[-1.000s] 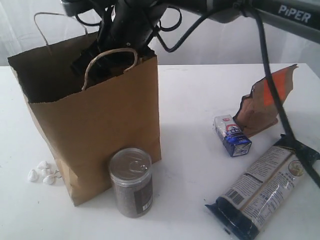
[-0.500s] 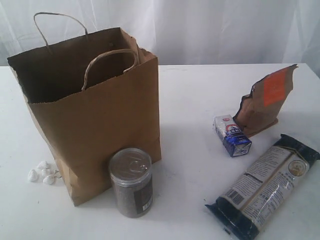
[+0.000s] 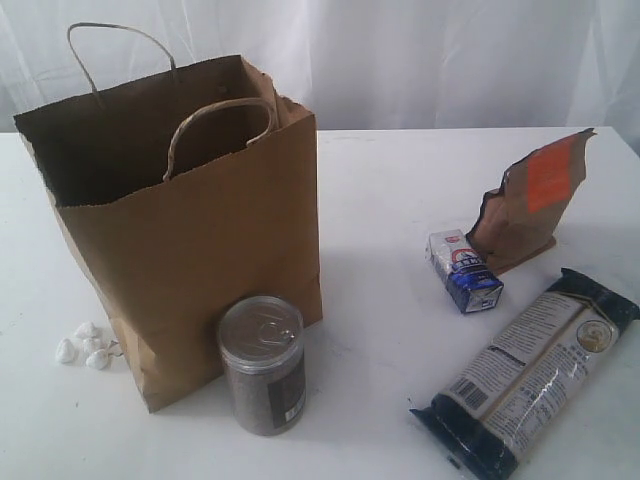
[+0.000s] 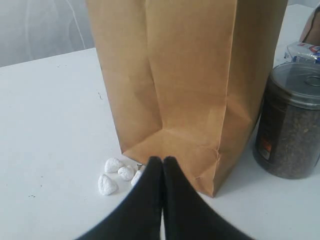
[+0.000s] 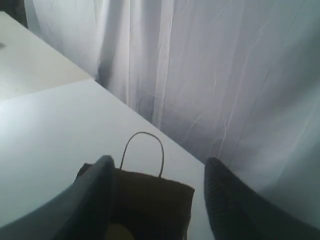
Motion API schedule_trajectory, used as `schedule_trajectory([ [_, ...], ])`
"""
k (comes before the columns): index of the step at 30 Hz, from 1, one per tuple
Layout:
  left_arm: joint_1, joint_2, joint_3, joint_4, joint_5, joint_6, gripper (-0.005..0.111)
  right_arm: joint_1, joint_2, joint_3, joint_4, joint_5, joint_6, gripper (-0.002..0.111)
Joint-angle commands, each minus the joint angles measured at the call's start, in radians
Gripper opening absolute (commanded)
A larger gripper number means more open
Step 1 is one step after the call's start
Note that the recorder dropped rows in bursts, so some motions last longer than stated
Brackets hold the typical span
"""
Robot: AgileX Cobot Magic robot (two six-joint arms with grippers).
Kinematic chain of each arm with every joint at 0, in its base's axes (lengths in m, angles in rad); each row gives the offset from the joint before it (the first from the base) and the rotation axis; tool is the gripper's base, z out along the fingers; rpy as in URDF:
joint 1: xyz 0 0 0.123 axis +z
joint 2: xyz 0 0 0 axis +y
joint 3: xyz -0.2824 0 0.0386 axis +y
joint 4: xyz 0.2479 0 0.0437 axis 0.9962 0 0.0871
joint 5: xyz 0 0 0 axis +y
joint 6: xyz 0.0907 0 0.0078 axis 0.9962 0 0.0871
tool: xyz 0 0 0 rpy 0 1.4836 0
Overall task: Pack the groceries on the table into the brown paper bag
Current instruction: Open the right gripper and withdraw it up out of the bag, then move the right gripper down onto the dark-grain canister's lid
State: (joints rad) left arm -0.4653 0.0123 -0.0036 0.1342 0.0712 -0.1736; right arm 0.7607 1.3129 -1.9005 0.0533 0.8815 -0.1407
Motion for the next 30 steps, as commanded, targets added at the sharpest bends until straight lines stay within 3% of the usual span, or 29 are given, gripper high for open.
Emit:
schedule_trajectory([
  [1,-0.006,-0.006,0.004,0.002,0.001,-0.006,0.0,-0.004,-0.057,0.007,0.002,0.081,-0.011,0.051],
  [11,-0.006,-0.006,0.004,0.002,0.001,-0.006,0.0,-0.004,-0.183,0.039,0.0,0.257,0.038,0.051],
  [24,-0.006,-0.006,0.004,0.002,0.001,-0.006,0.0,-0.004,-0.358,0.481,0.001,0.268,0.197,0.051],
  [30,-0.006,-0.006,0.004,0.002,0.001,-0.006,0.0,-0.004,-0.36,0.714,0.139,0.191,0.212,0.067],
])
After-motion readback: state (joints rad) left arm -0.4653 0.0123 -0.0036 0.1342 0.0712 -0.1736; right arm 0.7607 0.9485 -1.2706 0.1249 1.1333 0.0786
